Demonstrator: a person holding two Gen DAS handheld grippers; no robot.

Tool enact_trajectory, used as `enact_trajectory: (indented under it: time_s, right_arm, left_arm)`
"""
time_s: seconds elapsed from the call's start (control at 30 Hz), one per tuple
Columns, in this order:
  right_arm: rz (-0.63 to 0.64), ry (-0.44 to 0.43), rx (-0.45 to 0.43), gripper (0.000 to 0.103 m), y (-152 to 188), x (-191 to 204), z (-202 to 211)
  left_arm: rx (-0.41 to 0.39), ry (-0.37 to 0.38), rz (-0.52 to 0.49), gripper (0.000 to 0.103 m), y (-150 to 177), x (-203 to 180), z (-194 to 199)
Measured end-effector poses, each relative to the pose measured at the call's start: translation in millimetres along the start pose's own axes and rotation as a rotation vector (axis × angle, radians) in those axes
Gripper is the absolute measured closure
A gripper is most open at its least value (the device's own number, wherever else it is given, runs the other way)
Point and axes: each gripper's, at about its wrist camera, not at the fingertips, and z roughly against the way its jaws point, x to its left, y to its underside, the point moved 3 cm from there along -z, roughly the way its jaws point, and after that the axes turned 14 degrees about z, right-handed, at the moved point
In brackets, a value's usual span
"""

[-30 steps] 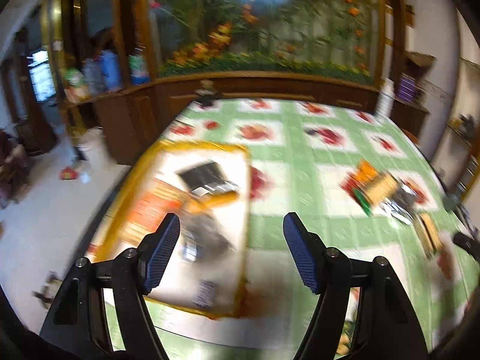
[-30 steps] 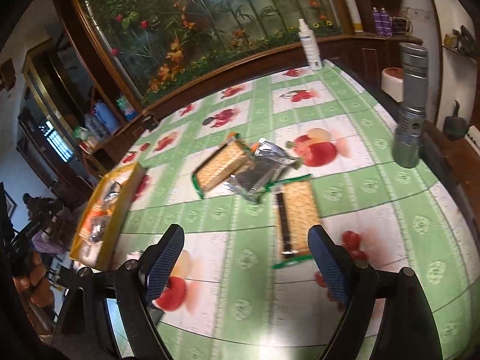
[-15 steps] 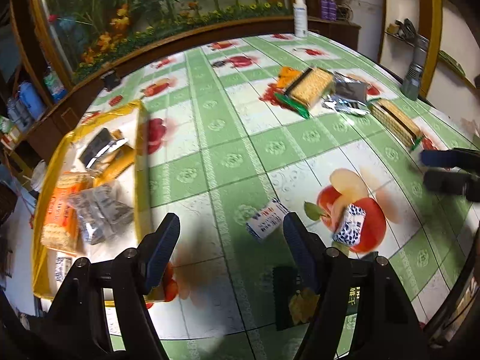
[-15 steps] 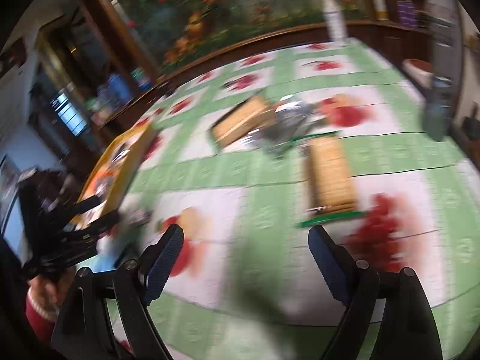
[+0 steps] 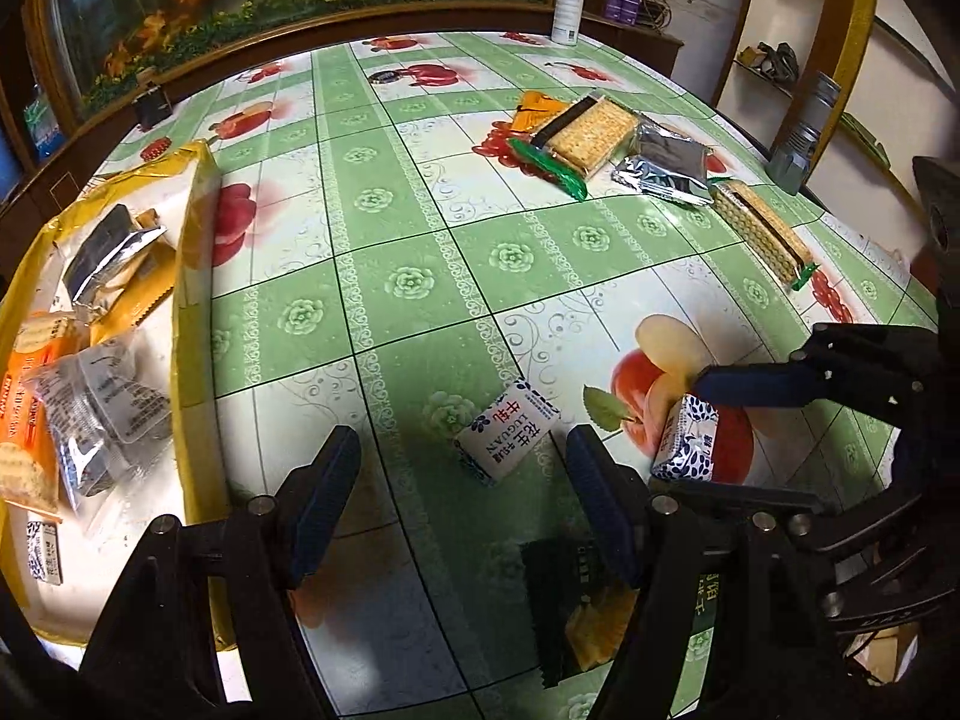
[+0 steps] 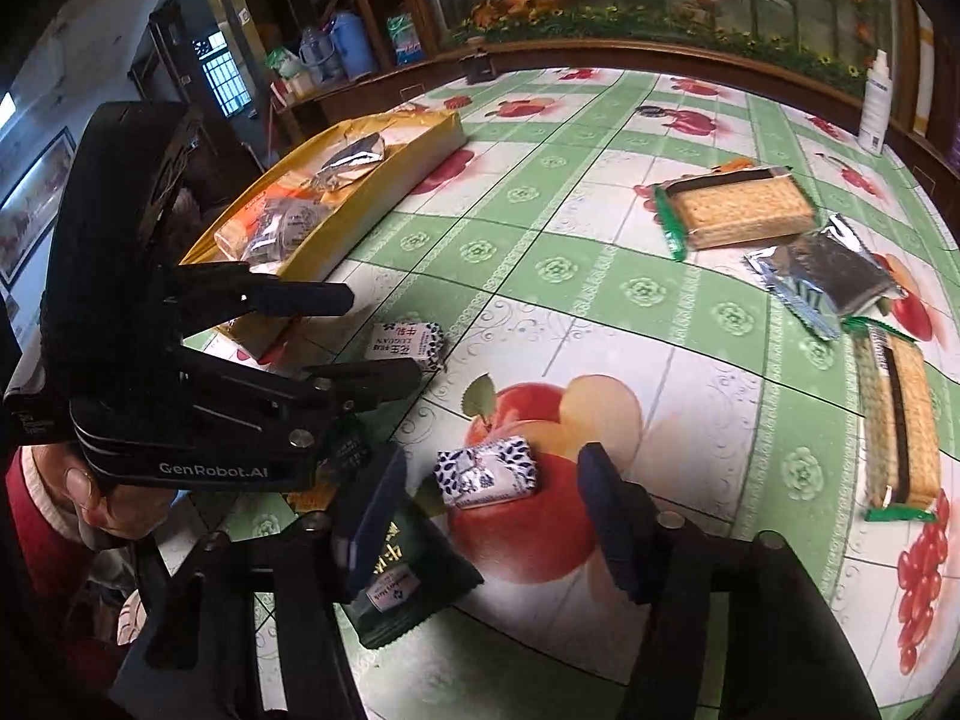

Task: Organize snacks
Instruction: 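Grasp a white candy pack with the left gripper while the right gripper grasps another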

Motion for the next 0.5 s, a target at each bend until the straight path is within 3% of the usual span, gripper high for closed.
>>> enact_trajectory:
  time_s: [0.1,0.17,0.2,0.23,0.27,0.5]
  right_arm:
    - [0.033,0.012,0.018,0.058,-4.7,5.1,-10.2]
    - [0.050,0.028,0.029,0.062,-6.8,5.2,-12.5]
    - [0.057,0.040,0.036,0.069,-7.0,5.1,-12.8]
    - [0.059,0.045,0.038,0.069,-7.0,4.4,-12.3]
    - [0.054,0.044,0.038,0.070,-6.1,3.3,-11.3]
    - [-0.034,0.033,-0.003,0.071,3.7,-10.3,5.6]
  left_arm:
    - [0.009,0.013,-0.007,0.040,-0.3,-1.5,-2.1]
    - [0.003,0.005,-0.025,0.051,-0.6,-4.4,-2.3]
    - [0.001,0.001,-0.034,0.064,-0.7,-5.9,-2.7]
    - [0.001,0.002,-0.043,0.079,-0.6,-8.3,-2.5]
    - [0.003,0.012,-0.050,0.087,0.1,-9.9,-1.8]
    - [-0.015,0.020,-0.049,0.088,3.5,-12.5,7.2]
